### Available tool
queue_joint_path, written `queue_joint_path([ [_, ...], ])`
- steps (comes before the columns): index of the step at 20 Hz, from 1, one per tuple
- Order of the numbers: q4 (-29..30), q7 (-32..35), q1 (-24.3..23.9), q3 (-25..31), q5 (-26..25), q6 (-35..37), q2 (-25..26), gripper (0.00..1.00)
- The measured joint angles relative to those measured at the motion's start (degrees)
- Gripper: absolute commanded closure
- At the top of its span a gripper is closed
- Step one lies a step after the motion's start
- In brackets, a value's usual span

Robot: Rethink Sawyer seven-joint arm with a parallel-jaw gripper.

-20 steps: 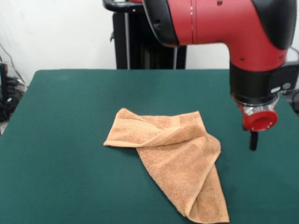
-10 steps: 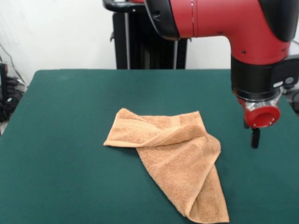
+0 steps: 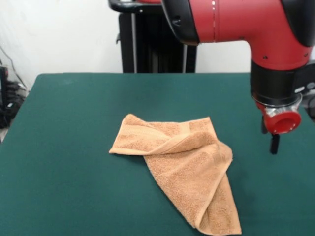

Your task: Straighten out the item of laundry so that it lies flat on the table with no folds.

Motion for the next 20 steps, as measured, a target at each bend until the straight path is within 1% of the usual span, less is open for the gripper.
queue_joint_path([
  [3, 0.66, 0.00, 0.28, 0.00, 0.07, 0.00, -0.13, 0.00],
  [9, 5.72, 0.00, -0.74, 0.00, 0.06, -0.01, -1.79, 0.00],
  [15, 11.05, 0.00, -3.58, -0.08, -0.23, -0.02, -3.22, 0.00],
  [20, 13.47, 0.00, -5.61, -0.13, -0.38, -0.03, -3.53, 0.00],
])
